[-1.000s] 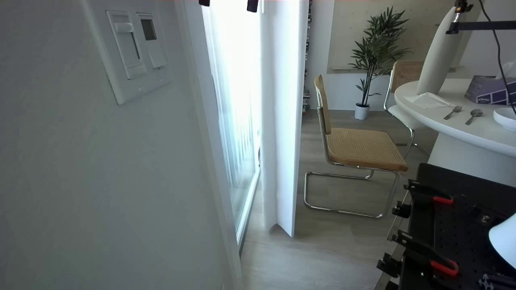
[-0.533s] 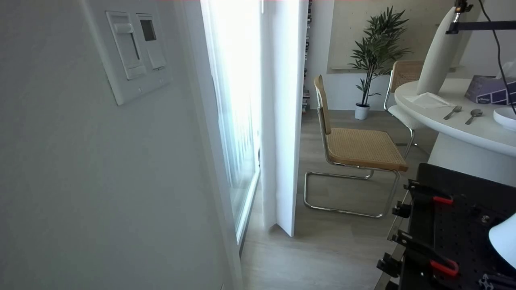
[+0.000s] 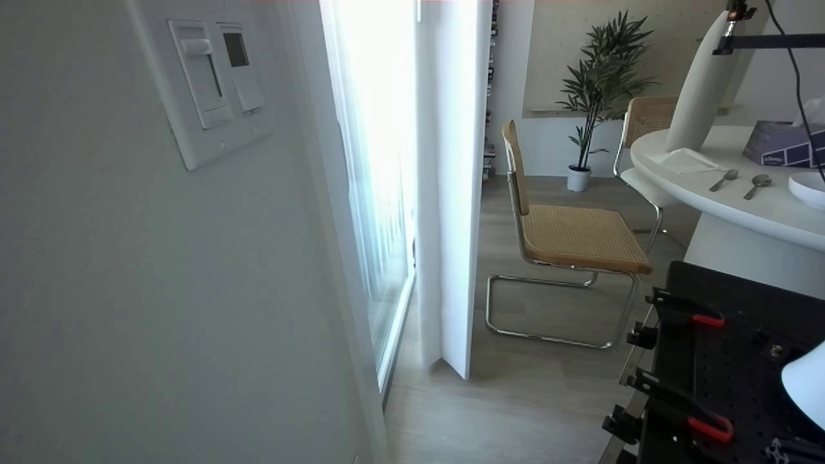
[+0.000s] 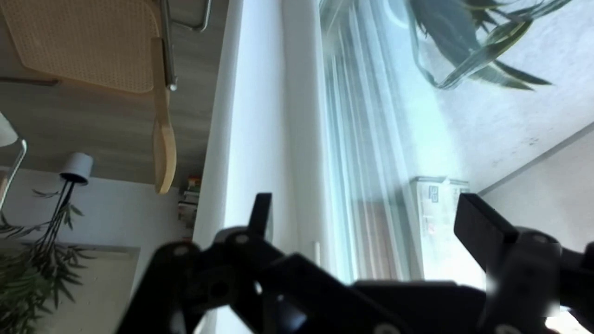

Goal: Draw the white curtains closed

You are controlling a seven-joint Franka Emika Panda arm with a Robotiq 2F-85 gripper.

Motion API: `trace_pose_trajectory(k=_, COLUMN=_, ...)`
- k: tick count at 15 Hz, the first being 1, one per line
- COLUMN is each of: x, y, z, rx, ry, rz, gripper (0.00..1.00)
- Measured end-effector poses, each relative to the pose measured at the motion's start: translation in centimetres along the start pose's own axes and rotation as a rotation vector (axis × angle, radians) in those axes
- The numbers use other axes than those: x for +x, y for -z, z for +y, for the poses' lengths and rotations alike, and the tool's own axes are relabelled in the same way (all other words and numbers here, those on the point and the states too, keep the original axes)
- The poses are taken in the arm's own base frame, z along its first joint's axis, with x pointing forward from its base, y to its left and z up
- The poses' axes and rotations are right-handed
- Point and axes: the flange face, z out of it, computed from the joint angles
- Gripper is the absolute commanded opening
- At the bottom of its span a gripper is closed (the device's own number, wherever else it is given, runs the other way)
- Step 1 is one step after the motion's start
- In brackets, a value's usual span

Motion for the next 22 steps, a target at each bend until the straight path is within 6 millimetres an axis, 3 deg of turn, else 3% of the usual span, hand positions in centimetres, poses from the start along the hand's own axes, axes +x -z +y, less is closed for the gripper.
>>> trace_pose_trajectory(k=3, x=1.3, y=-1.2, z=0.0, rx=-0.039, ry=0.048, rz=0.129, gripper=1.0)
trace_pose_trajectory(k=11, x=4.7, y=-6.6, z=-3.8, rx=-0.156, ry=0.178, rz=0.415, gripper=1.0)
trace_pose_trajectory(k=16, x=8.1, y=-9.7, z=-3.9, rx=-0.217, ry=0.174, rz=0.481, gripper=1.0)
trace_pose_trajectory(k=22, x=12.0, y=-12.2, z=-3.9, rx=-0.258, ry=0.135, rz=0.524, gripper=1.0)
